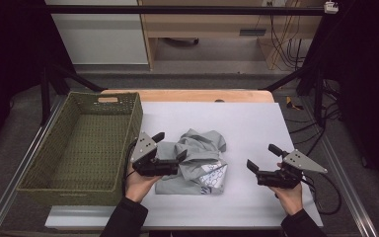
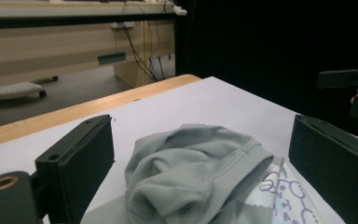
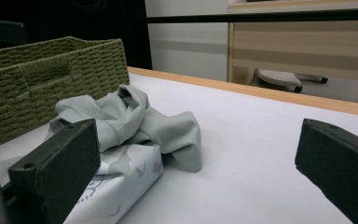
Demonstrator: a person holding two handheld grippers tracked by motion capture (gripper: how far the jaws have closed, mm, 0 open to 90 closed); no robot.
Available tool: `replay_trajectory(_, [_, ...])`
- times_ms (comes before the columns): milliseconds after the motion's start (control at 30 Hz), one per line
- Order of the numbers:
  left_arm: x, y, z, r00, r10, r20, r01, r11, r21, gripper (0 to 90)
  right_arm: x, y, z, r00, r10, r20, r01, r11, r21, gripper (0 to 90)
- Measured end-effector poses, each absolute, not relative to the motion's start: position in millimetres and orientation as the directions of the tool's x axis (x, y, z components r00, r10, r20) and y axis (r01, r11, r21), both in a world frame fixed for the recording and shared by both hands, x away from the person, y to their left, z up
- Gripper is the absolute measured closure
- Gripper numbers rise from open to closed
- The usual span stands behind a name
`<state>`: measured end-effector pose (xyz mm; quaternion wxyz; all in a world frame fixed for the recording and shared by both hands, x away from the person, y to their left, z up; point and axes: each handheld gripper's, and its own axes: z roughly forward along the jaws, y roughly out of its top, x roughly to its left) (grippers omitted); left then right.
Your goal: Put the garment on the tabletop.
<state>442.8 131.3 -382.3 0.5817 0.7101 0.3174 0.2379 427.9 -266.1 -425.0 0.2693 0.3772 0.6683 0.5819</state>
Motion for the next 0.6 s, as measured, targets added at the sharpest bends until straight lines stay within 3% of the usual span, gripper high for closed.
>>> replay_trajectory(600, [425.4, 159.3, -404.3, 0.666, 0.746, -0.025, 0.150, -0.100, 0.984, 4.8, 427.7, -271.1, -431.1, -0.574, 0.814, 0.083, 0.196, 0.038, 0.980, 0.4])
